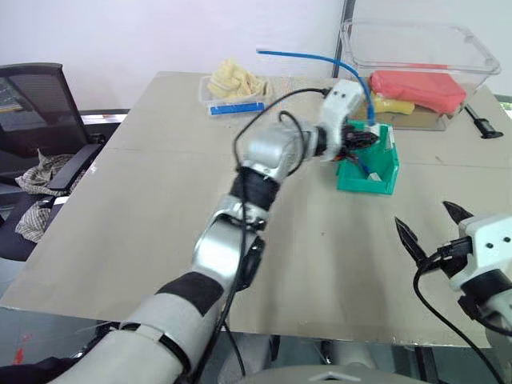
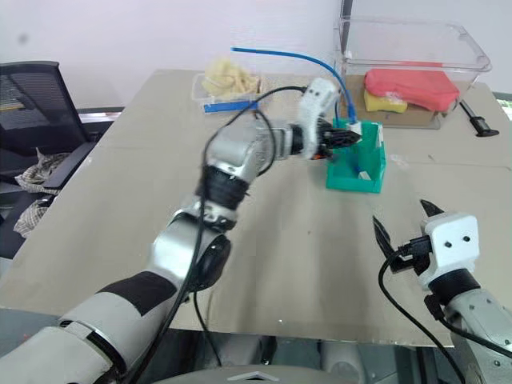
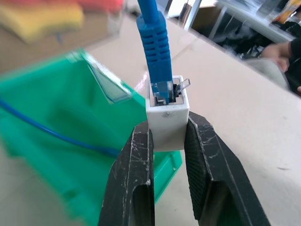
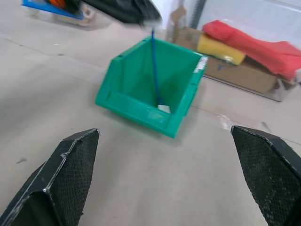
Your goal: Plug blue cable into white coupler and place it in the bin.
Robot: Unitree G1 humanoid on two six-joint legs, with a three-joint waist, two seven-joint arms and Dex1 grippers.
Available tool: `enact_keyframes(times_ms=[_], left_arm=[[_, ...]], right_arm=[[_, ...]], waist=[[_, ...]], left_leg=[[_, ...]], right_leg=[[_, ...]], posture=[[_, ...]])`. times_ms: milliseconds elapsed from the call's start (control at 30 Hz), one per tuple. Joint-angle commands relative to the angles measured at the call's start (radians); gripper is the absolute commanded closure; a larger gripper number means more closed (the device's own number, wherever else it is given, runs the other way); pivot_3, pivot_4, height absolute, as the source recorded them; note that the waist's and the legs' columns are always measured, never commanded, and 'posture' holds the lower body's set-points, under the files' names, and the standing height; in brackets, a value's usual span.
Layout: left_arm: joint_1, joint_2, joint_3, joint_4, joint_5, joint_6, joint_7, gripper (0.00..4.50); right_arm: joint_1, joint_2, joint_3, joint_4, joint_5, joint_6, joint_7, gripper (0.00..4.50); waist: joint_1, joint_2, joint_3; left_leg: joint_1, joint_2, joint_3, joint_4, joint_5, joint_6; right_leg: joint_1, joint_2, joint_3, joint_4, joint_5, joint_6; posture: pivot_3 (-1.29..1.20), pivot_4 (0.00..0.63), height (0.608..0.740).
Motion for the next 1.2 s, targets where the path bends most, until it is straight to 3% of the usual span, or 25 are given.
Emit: enact_keyframes(times_ms=[33,100,167,267,400,467,567,733,933,1200], left_arm=[[-0.123,-0.035,0.063,0.243,0.014,-0.113,0.095,3.17],[-0.169,-0.043,0.085,0.322,0.012,-0.152,0.113,2.42],[-0.21,-0.035,0.102,0.356,0.006,-0.153,0.103,1.21],[-0.225,0.005,0.107,0.346,-0.002,-0.095,0.029,0.14],[-0.168,0.071,0.112,0.212,-0.032,-0.03,-0.082,0.14],[-0.003,0.146,0.053,-0.043,-0.02,-0.084,-0.167,0.14],[0.315,0.235,0.033,-0.376,-0.004,-0.322,-0.227,0.14],[0.606,0.365,0.023,-0.627,-0.016,-0.433,-0.301,0.14],[0.895,0.535,0.067,-0.84,-0.081,-0.433,-0.384,0.14],[1.143,0.686,0.138,-0.946,-0.133,-0.418,-0.413,0.14]], right_arm=[[-0.021,-0.015,-0.009,-0.042,0.009,-0.017,-0.033,0.0],[-0.028,-0.023,-0.001,-0.042,0.013,-0.014,-0.046,0.0],[-0.037,-0.032,0.006,-0.042,0.021,-0.012,-0.057,0.0],[-0.044,-0.041,0.008,-0.042,0.033,-0.009,-0.065,0.0],[-0.043,-0.048,-0.003,-0.034,0.045,-0.005,-0.052,0.0],[-0.055,-0.066,-0.015,-0.001,0.06,-0.019,-0.026,0.0],[-0.1,-0.127,-0.04,0.08,0.1,-0.027,0.046,0.0],[-0.135,-0.215,-0.07,0.174,0.169,-0.037,0.157,0.0],[-0.079,-0.33,-0.12,0.248,0.236,-0.046,0.32,0.0],[0.017,-0.36,-0.157,0.313,0.224,-0.107,0.402,0.0]], waist=[[-0.002,0.0,0.001],[-0.003,0.001,0.002],[-0.001,0.001,0.003],[0.0,0.001,0.007],[-0.005,0.001,0.007],[-0.014,0.002,0.006],[-0.036,0.004,0.005],[-0.015,0.002,0.007],[0.007,0.002,0.006],[0.007,0.003,0.007]], left_leg=[[0.0,0.0,0.0,-0.001,0.0,0.0],[0.0,0.001,0.001,-0.001,0.0,0.0],[0.0,0.001,0.001,-0.002,0.0,0.0],[-0.001,0.0,0.002,-0.002,0.0,0.0],[-0.001,0.001,0.002,-0.003,0.0,0.0],[0.0,0.001,0.002,-0.004,0.0,0.0],[0.004,0.002,0.007,-0.007,0.0,0.0],[0.003,0.002,0.006,-0.007,0.0,0.0],[0.002,0.002,0.005,-0.006,0.0,0.0],[0.002,0.002,0.004,-0.006,-0.003,0.005]], right_leg=[[0.0,0.0,0.0,0.0,0.0,0.0],[-0.001,0.0,0.0,0.0,0.0,0.0],[-0.001,0.0,0.001,0.0,0.0,0.0],[-0.001,0.0,0.001,0.0,0.001,-0.002],[-0.002,0.0,0.001,0.0,0.001,-0.002],[-0.002,0.0,0.001,0.0,0.001,-0.002],[-0.003,0.001,0.009,0.002,0.002,-0.003],[-0.004,0.001,0.009,0.002,0.003,-0.004],[-0.003,0.0,0.006,-0.001,0.003,-0.004],[-0.001,-0.001,0.005,-0.001,0.002,-0.004]], posture=[[0.0,0.15,0.74],[0.0,0.15,0.74],[0.0,0.15,0.74],[0.0,0.15,0.74],[0.0,0.15,0.74],[0.0,0.15,0.74],[0.0,0.15,0.74],[0.0,0.15,0.74],[0.0,0.15,0.74],[0.0,0.15,0.74]])
